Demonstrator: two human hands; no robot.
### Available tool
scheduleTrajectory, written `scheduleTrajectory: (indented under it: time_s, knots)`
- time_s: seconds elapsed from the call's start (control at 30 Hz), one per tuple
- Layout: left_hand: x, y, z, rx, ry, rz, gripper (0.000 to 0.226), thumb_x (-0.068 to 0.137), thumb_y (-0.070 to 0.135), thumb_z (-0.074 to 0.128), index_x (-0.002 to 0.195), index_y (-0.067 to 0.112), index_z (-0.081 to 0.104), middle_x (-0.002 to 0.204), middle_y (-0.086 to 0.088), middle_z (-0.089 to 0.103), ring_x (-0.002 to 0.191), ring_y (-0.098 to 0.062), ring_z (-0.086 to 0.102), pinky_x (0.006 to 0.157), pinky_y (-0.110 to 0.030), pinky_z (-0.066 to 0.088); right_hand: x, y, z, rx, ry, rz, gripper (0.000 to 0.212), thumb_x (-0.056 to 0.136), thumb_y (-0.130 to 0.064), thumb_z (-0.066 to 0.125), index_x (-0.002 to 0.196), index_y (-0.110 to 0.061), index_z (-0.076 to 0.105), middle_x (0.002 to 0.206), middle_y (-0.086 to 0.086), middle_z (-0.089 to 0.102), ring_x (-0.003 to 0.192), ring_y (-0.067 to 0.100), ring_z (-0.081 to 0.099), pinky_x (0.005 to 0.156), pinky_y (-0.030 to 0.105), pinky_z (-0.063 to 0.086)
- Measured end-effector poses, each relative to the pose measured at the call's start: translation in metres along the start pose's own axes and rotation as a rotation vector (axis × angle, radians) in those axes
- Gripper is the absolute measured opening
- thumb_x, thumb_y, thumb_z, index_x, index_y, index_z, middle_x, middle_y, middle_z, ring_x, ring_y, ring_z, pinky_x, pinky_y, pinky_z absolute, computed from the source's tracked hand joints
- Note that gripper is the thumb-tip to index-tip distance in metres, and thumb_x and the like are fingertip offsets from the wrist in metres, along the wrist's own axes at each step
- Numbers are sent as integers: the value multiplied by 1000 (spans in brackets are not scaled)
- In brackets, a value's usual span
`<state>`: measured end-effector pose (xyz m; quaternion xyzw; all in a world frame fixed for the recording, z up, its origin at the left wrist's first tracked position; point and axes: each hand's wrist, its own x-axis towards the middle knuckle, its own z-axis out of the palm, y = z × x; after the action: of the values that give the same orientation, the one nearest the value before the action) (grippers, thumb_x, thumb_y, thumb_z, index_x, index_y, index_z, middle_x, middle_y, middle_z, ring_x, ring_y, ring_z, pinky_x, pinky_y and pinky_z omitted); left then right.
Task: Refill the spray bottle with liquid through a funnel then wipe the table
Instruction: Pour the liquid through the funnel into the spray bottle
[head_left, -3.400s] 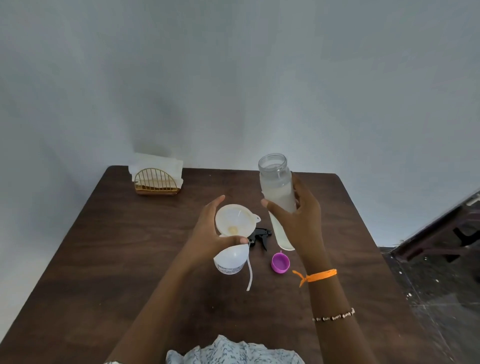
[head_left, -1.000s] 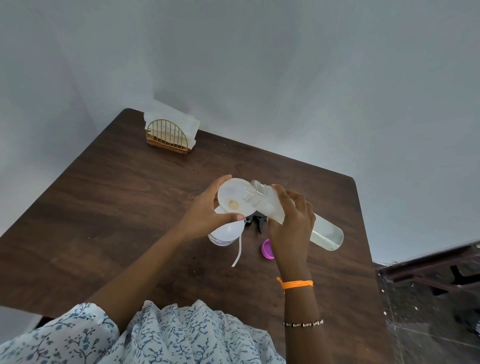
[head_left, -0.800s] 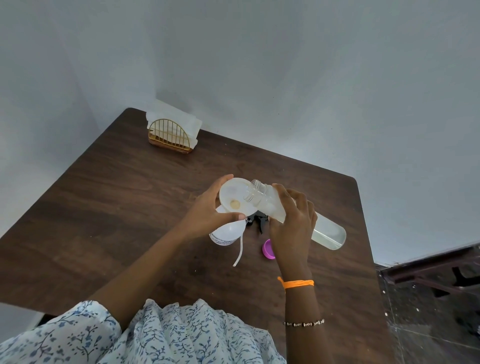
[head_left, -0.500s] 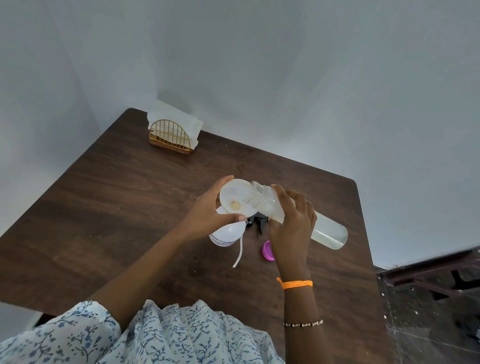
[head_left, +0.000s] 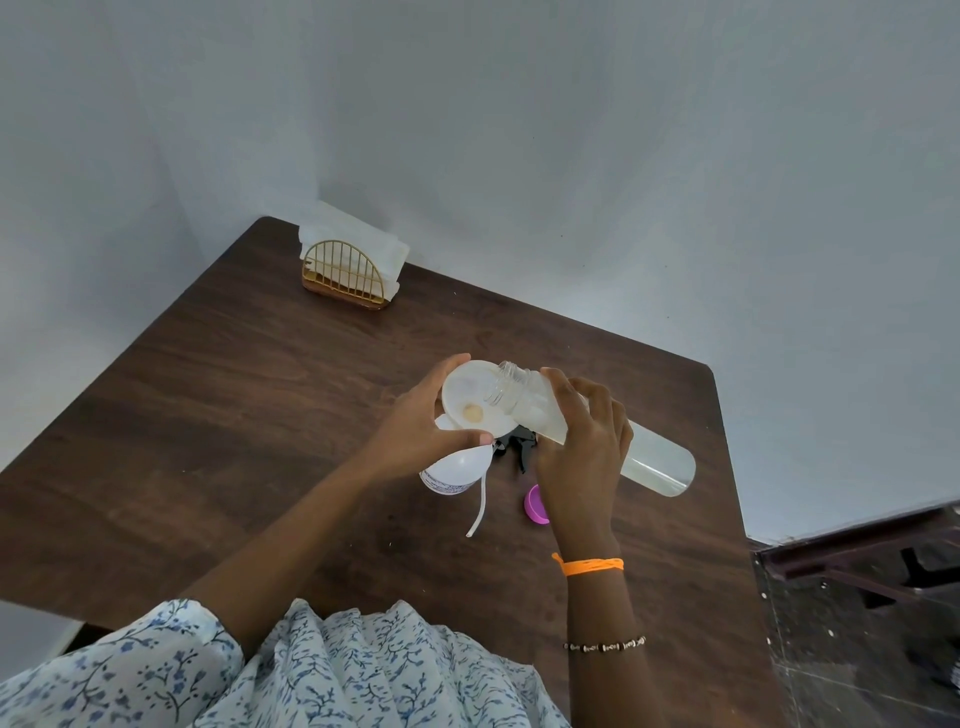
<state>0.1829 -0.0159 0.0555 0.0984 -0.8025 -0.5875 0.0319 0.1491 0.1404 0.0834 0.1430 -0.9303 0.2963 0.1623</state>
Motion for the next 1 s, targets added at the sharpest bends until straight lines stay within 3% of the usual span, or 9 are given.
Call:
scheduleTrajectory:
  time_s: [0.43,0.7,1.0]
  knots:
    - [0,0,0,7,1,2,88,71,28,78,142,29,26,143,6,40,119,-4,37,94,-25,36,0,-2,-2,-2,-9,10,60,69,4,73,122,-19,59,123,11,57,118,31,46,106,44,30]
    - [-1,0,0,-33,-10,-10,87,71,27,78,141,31,26,131,16,40,118,-4,39,93,-24,36,-1,2,2,-20,9,-11,63,65,6,74,120,-21,59,120,9,57,115,29,47,103,42,31]
    - [-1,2,0,-24,-4,3,86,72,27,78,141,30,27,138,8,42,116,-4,40,92,-23,36,-1,2,2,3,17,-3,60,68,5,73,121,-20,59,120,9,58,115,29,47,100,32,22]
